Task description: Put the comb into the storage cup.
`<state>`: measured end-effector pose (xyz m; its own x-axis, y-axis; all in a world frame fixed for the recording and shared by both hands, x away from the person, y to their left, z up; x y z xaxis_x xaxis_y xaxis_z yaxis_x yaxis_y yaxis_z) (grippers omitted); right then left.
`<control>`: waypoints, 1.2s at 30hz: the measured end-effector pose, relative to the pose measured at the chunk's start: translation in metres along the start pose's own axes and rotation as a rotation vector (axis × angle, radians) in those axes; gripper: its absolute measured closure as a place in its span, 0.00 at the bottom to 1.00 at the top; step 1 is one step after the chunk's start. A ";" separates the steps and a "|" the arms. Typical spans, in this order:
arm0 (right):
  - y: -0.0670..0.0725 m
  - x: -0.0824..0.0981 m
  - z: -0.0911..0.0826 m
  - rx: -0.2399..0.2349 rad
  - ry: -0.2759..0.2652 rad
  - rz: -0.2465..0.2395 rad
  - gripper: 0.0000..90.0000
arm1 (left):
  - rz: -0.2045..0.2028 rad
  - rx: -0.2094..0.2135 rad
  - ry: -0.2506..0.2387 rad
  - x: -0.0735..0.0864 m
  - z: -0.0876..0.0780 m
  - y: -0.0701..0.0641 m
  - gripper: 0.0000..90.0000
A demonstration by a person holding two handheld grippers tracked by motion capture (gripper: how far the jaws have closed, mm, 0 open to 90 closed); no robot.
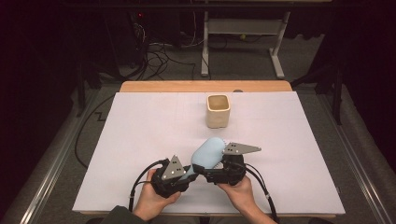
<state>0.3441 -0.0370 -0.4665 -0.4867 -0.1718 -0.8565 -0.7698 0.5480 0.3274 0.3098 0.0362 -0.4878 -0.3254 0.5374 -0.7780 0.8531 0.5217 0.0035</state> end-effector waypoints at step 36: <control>0.014 -0.002 -0.001 -0.117 0.052 0.034 0.61 | -0.017 -0.027 -0.038 -0.004 -0.007 0.005 0.55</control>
<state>0.3335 -0.0296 -0.4594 -0.5321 -0.1987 -0.8230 -0.7938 0.4553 0.4033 0.3126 0.0411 -0.4807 -0.3236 0.5027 -0.8016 0.8361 0.5485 0.0064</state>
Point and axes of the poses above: each handheld gripper's, and its own axes: z roughly forward along the jaws, x roughly out of its underside, y roughly to its left, the point moved 10 cm from there along z, roughly forward along the jaws, and after that the axes turned 2 degrees about x, right-handed, at the moved point
